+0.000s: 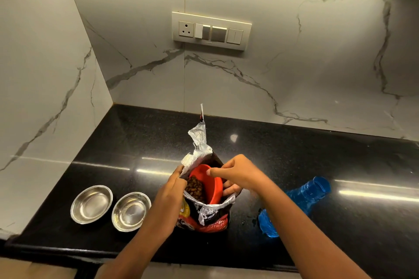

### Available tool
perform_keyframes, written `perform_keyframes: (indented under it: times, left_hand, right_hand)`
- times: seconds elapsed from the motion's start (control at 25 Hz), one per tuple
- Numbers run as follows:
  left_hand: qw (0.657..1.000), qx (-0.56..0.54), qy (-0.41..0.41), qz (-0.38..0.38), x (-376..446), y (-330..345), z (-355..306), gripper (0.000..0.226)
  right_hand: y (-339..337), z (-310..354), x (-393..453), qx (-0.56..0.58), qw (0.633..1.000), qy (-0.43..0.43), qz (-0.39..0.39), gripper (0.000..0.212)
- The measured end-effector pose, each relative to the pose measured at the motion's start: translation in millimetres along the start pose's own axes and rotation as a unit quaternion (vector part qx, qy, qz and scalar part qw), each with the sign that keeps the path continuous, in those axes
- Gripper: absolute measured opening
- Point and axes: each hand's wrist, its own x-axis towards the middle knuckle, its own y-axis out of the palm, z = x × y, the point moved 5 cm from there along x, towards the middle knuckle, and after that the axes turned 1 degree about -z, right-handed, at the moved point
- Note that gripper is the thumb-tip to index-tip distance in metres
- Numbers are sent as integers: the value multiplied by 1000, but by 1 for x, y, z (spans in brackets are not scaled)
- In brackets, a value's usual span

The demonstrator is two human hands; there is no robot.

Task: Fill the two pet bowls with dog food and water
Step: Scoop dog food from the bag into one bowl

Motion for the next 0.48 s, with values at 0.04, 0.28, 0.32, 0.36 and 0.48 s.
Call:
perform_keyframes:
  times: [0.04, 0.28, 0.32, 0.36, 0.48]
  left_hand:
    - [1000, 2, 2, 2, 2, -1, 4, 60]
    - [1000, -4, 26, 3, -5, 0, -3, 60]
    - [999, -5, 35, -3, -8, 0, -6, 60]
    - [999, -4, 45, -9, -10, 0, -8, 60]
    - [997, -6, 74, -33, -18, 1, -14, 41]
  right_hand:
    - [-3, -2, -3, 33, 999, 5, 20, 42]
    - [-23, -13, -24, 187, 981, -12, 48, 33]
    - [-25, -16, -27, 205, 977, -16, 49, 34]
    - [-27, -20, -29, 225, 973, -19, 50, 35]
    - [-30, -29, -35, 282, 958, -25, 49, 37]
